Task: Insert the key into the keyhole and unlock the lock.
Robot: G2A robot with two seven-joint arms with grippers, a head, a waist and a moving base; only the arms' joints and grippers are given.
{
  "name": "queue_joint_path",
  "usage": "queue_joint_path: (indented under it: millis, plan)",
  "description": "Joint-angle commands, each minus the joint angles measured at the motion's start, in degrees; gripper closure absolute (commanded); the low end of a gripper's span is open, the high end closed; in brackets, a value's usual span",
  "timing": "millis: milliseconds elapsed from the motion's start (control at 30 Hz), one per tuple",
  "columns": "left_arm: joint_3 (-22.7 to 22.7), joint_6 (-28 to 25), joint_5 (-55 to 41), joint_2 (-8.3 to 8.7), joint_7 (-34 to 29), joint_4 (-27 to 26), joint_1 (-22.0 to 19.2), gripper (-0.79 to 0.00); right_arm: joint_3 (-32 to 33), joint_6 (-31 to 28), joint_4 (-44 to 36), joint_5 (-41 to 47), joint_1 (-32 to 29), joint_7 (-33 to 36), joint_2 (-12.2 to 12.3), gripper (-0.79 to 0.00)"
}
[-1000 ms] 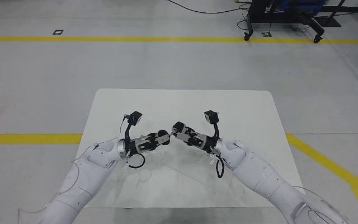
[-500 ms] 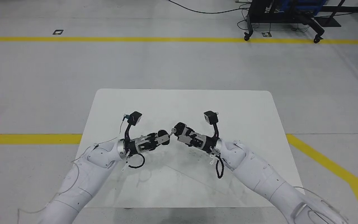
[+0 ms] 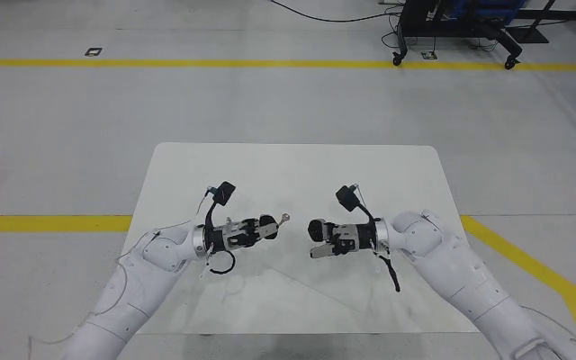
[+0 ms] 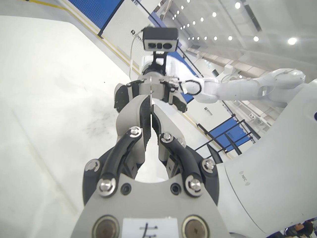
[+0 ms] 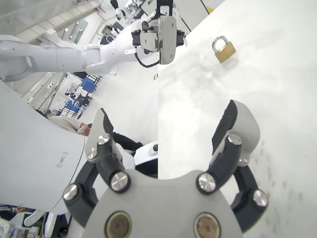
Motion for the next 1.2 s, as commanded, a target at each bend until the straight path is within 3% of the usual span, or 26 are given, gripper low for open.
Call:
queue_joint_path:
  millis: [0, 200, 267, 333, 400, 1167]
  plan:
    - [0.29, 0.66, 0.36, 0.28, -1.78, -1.02, -0.02, 0.0, 1.65, 2.99, -3.67, -0.27, -1.43, 3.07, 0.91, -0.785]
    - [4.94, 4.73, 1.88, 1.5, -5.86, -4.75, -1.24, 0.0, 2.72, 6.04, -8.55, 0.41, -2.85, 7.32, 1.85, -0.785]
    - [6.34, 4.64, 2.18, 1.96, -5.77, -5.35, -1.75, 0.0, 2.13, 6.28, -8.81, 1.24, -2.51, 8.41, 1.78, -0.594]
    - [7.28, 4.26, 2.27, 2.46, -5.39, -5.23, -2.39, 0.0, 1.42, 6.82, -8.63, 1.49, -1.89, 9.27, 1.64, -0.526]
    - [8.24, 3.98, 2.7, 2.95, -5.11, -5.16, -3.04, 0.0, 0.72, 7.35, -8.36, 1.53, -1.24, 9.8, 1.46, -0.385]
    - [17.3, 0.11, 1.57, 6.32, -1.23, -4.25, -8.05, 0.0, -3.78, 9.36, -5.3, 2.27, 2.87, 10.44, -0.09, -0.342]
